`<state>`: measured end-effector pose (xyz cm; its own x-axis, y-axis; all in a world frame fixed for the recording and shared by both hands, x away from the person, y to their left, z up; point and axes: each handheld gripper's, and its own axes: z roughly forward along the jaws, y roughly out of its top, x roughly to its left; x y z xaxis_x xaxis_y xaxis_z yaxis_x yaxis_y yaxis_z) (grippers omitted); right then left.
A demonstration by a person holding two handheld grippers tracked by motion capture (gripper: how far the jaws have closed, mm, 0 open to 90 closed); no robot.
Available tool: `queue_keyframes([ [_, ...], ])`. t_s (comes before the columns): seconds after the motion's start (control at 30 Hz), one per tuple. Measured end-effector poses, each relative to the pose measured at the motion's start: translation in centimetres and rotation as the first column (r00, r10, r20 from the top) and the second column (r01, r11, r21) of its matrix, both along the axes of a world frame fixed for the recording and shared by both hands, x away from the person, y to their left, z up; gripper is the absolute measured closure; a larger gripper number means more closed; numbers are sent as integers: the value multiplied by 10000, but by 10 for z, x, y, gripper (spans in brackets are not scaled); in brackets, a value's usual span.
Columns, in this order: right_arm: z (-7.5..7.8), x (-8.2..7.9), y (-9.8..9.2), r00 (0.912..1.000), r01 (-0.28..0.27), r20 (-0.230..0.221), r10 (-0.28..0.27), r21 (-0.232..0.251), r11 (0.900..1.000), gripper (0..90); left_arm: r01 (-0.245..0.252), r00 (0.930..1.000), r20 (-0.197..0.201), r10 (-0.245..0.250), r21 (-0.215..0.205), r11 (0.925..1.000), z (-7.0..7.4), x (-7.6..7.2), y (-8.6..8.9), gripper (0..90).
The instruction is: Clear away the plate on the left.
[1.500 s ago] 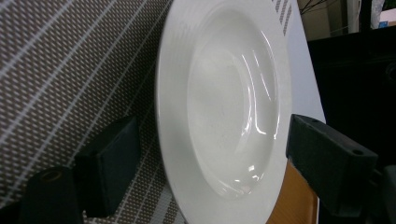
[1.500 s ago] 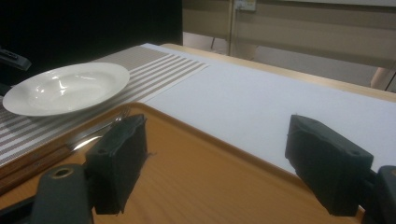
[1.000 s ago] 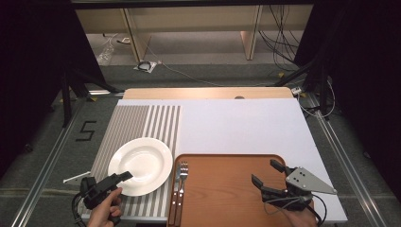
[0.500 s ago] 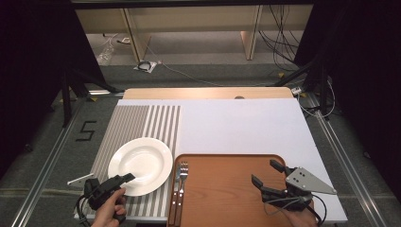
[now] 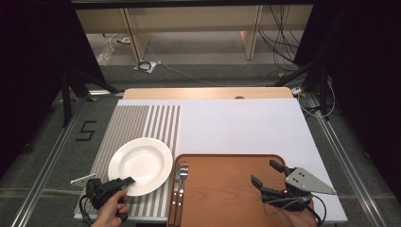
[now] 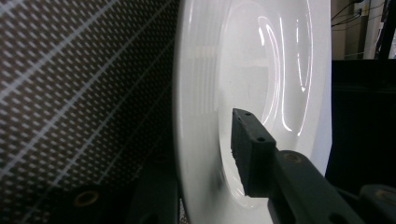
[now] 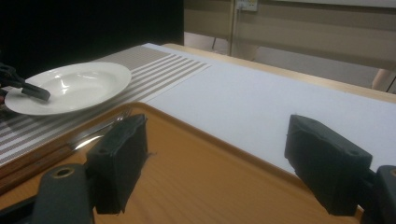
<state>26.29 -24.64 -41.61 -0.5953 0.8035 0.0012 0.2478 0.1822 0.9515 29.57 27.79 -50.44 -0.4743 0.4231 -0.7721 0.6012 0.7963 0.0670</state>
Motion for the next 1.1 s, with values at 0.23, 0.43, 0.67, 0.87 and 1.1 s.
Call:
queue_keyframes([
  [0.23, 0, 0, 0, 10000, 12, -19, -12, 59, 10000, 224, -156, 9998, 129, 159, -275, 9995, -1, -1, 2, 796],
  [0.43, 0, 0, 0, 10000, 12, -44, -12, 17, 10000, 224, -474, 9972, 547, 512, -684, 9965, 0, -4, 5, 805],
  [0.67, 0, 0, 0, 10000, 8, -18, -8, 48, 10000, 224, -508, 9968, 565, 559, -871, 9949, 0, -3, 7, 802],
  [0.87, 0, 0, 0, 10000, 5, -40, -5, 23, 10000, 224, -378, 9951, 855, 487, -1250, 9914, 1, -3, 7, 802],
  [1.1, 0, 1, 0, 10000, 10, -41, -10, 29, 10000, 224, -61, 9940, 1071, 210, -1372, 9905, 4, -2, 4, 799],
])
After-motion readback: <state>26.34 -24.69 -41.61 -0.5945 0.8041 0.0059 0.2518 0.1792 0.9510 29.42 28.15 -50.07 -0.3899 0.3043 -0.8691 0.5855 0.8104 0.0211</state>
